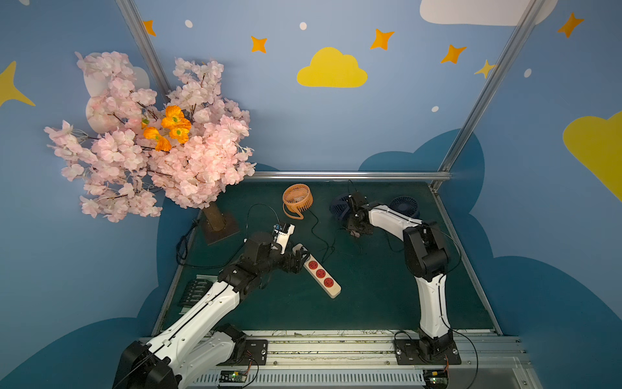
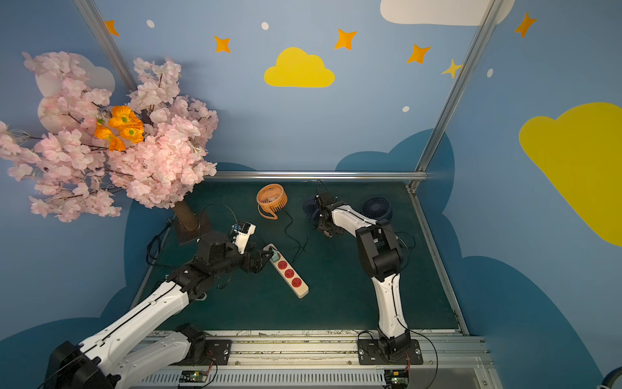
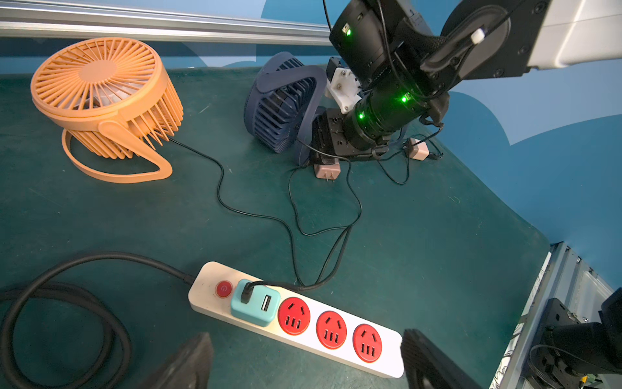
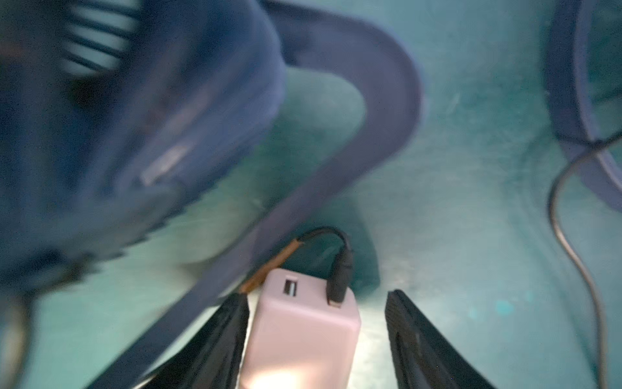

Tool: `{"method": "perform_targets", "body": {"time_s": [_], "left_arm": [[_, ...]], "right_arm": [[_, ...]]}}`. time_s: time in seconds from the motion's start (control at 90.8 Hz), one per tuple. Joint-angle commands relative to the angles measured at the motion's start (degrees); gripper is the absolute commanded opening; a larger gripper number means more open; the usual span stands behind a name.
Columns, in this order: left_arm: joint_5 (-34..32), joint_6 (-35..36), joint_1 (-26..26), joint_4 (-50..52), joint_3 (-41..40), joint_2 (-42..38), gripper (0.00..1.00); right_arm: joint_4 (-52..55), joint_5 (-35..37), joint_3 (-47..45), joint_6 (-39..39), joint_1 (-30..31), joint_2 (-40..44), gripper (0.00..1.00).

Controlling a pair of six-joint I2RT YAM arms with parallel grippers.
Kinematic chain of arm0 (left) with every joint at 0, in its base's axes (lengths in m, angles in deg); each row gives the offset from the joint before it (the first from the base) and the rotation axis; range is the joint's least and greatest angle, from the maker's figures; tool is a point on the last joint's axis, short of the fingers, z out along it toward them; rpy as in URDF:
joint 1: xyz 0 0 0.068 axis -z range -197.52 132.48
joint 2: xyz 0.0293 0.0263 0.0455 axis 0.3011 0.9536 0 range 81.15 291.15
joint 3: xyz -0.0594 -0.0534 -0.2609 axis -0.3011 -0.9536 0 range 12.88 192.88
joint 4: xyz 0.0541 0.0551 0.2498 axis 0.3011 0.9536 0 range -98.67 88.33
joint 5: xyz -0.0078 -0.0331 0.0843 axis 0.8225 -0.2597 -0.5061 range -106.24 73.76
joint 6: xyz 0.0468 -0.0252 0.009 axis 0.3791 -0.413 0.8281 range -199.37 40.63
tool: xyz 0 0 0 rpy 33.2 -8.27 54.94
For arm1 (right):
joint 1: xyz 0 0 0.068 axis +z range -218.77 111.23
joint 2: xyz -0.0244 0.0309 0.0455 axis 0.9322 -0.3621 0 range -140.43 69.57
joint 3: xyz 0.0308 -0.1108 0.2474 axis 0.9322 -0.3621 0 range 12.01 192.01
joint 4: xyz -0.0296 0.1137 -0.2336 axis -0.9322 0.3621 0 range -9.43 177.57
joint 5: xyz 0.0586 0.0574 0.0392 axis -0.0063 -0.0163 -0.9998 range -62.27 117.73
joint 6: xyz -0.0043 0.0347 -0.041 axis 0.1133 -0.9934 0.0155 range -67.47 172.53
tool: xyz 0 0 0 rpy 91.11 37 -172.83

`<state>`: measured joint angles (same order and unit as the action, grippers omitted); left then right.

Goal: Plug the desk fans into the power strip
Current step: Pick up the plug from the center of the board.

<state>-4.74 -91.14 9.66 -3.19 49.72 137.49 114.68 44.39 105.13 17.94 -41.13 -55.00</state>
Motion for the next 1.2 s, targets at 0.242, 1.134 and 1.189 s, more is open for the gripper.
{"method": "perform_targets", "body": {"time_s": [0.242,1.134,1.189], "left_arm": [[0.0,0.5,0.2,-1.3,0.7,0.5,0.92],[-3.8,-27.4,20.3,-22.3,8.9,22.9,0.82],[-3.4,-29.5,20.3,-23.6,9.1,24.6,0.81]], "right_arm": [[1.5,1.4,-3.5,0.9,-0.1,2.8,0.54],[-14.8,-10.3,-32.9,-20.8,7.6,43.4,0.37],[-16.8,-10.3,-33.8,-22.2,8.7,44.7,0.37]]}}
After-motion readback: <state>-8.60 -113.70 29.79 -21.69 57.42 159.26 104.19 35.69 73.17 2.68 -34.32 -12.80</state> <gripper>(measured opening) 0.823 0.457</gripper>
